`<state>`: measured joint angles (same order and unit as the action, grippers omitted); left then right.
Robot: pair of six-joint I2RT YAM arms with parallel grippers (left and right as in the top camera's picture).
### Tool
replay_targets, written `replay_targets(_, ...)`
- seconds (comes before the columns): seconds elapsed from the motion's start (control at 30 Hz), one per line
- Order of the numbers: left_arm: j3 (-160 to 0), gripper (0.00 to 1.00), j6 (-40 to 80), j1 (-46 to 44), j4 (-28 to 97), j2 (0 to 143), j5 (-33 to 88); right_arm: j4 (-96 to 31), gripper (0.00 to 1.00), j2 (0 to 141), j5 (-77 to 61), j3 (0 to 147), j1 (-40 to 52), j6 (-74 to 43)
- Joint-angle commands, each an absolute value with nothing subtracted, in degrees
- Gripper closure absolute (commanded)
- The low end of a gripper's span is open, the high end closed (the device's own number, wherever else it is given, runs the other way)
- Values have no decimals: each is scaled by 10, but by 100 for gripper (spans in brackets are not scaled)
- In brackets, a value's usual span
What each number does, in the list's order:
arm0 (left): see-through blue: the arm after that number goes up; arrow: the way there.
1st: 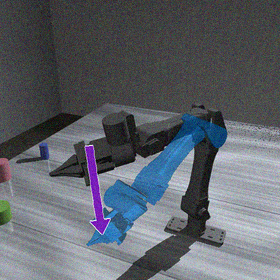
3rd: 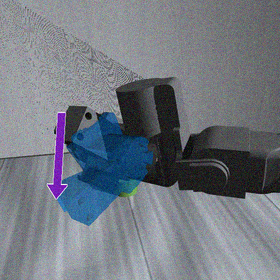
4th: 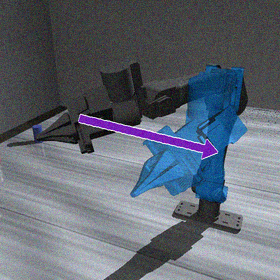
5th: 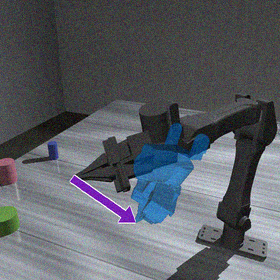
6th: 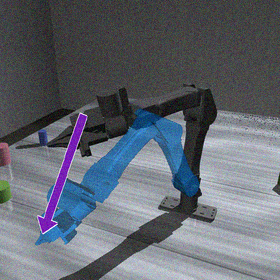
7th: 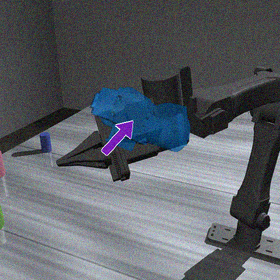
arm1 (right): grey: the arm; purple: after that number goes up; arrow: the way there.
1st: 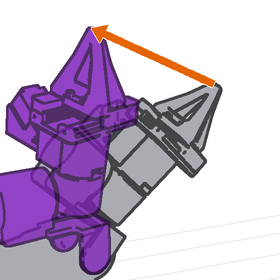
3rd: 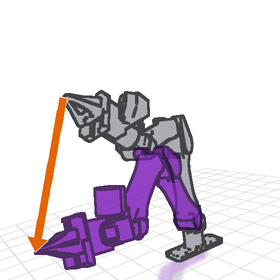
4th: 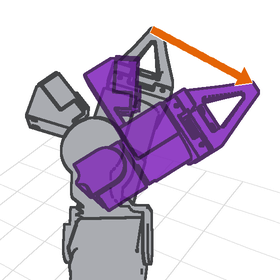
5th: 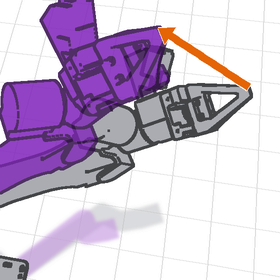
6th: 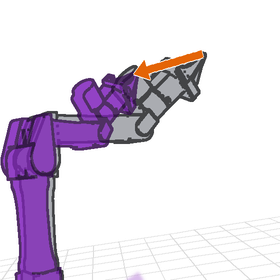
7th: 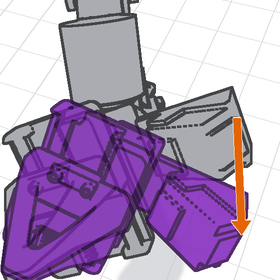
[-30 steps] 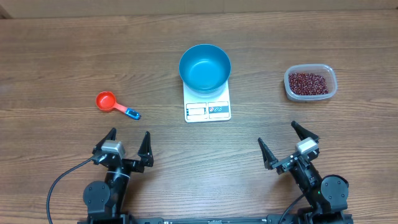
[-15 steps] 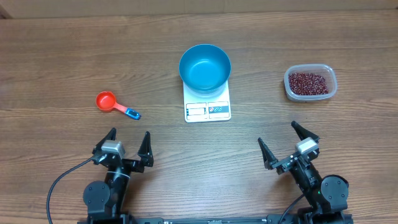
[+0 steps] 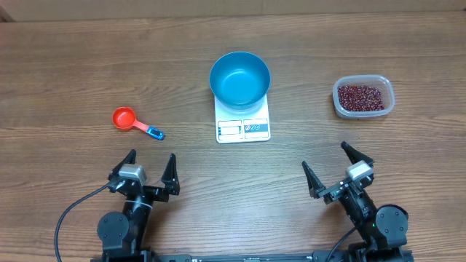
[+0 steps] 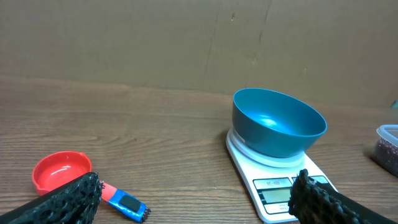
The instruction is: Scoop item into bowl and weigh 150g on scale
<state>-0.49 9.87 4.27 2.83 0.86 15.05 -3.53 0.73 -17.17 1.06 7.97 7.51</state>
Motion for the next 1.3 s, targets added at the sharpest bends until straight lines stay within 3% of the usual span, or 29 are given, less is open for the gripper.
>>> replay_targets(0.0,-3,1,86,45,28,5,161,-33,0,3,-167,4,83,73)
replay_targets(1.27,-3,1,86,45,28,5,161,-33,0,3,-167,4,83,73)
